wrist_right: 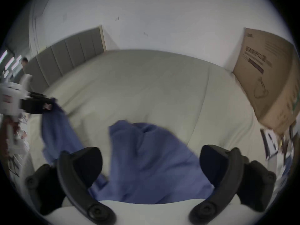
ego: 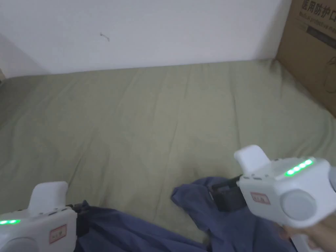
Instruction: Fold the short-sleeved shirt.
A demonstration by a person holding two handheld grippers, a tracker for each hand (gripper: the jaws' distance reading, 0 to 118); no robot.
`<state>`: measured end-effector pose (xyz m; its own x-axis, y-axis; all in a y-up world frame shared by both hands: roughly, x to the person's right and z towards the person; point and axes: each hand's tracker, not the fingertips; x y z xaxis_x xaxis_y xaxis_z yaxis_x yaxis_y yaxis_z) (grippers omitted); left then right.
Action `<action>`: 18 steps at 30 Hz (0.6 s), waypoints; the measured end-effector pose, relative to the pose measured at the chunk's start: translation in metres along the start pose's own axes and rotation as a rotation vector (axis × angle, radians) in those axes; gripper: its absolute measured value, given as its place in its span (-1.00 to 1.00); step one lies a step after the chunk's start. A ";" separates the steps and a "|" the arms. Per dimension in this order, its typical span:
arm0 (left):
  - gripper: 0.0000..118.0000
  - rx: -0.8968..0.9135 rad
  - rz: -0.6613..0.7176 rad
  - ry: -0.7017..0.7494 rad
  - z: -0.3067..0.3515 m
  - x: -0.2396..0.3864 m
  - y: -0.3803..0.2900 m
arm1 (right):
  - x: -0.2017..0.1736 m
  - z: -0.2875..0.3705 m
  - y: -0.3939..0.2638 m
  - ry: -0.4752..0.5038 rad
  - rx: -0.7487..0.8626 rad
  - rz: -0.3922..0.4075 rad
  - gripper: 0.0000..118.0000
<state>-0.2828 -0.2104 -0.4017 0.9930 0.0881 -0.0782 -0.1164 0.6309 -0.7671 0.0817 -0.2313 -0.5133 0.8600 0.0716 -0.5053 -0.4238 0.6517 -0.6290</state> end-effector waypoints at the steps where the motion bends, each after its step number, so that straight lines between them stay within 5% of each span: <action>1: -0.96 0.001 0.000 -0.009 0.005 -0.002 -0.001 | 0.006 -0.016 0.007 -0.017 -0.021 0.017 0.91; 5: -0.96 0.006 0.006 -0.008 0.011 -0.006 -0.006 | 0.018 -0.078 0.016 -0.010 -0.181 0.054 0.86; 7: -0.96 0.000 0.017 -0.016 0.006 -0.011 -0.008 | 0.006 -0.103 0.005 0.023 -0.264 0.093 0.46; 8: -0.96 -0.010 0.013 -0.013 0.004 -0.012 -0.008 | -0.003 -0.112 -0.003 0.045 -0.292 0.134 0.41; 10: -0.96 -0.025 0.002 0.000 0.002 -0.014 -0.009 | -0.014 -0.107 -0.003 -0.050 -0.197 0.200 0.41; 14: -0.96 -0.022 0.026 -0.011 0.006 -0.020 -0.012 | -0.003 -0.103 0.010 0.032 -0.271 0.122 -0.17; 15: -0.96 -0.018 0.033 -0.009 0.008 -0.019 -0.013 | -0.002 -0.104 0.012 0.032 -0.276 0.123 -0.48; 16: -0.96 -0.014 0.037 -0.008 0.011 -0.021 -0.014 | -0.002 -0.101 0.014 0.027 -0.274 0.116 -1.00; 18: -0.96 -0.012 0.050 -0.005 0.016 -0.024 -0.013 | -0.001 -0.098 0.017 -0.026 -0.258 0.057 -1.00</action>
<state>-0.3052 -0.2083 -0.3793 0.9859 0.1232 -0.1129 -0.1652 0.6161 -0.7702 0.0456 -0.2944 -0.5816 0.8380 0.1241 -0.5314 -0.5277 0.4322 -0.7312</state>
